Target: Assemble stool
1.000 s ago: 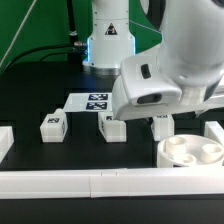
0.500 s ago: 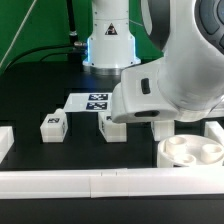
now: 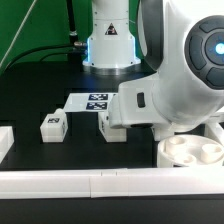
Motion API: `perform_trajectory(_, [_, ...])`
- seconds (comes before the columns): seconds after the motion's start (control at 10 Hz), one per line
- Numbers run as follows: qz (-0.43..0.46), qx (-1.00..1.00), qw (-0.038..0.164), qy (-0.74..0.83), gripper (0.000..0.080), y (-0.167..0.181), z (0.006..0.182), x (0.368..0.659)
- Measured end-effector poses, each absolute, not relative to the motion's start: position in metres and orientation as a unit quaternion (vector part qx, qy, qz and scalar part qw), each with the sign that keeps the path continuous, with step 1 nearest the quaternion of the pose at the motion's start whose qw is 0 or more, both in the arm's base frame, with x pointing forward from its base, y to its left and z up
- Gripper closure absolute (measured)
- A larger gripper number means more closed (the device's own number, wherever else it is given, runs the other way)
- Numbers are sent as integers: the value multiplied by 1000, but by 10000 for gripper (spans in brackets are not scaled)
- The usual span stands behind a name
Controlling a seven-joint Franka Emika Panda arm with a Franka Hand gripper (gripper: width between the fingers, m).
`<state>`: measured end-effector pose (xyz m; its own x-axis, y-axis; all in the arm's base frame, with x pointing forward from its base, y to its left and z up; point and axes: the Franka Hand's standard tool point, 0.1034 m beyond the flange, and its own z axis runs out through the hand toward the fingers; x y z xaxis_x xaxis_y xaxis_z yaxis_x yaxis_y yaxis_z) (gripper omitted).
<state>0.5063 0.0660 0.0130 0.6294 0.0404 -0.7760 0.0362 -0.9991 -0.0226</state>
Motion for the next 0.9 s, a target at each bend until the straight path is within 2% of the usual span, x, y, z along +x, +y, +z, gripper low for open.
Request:
perform_trajectory(0.2, [430,-903,2,-22,151,66,13,506])
perform_trajectory(0.3, [430,-903,2,-22,377,66,13,506])
perform_trajectory(0.4, [430,-903,2,-22,377,66,13,506])
perform_trajectory(0.5, [430,-903,2,-22,463,66,13,506])
perform_trajectory(0.9, [430,-903,2,-22,463,66,13,506])
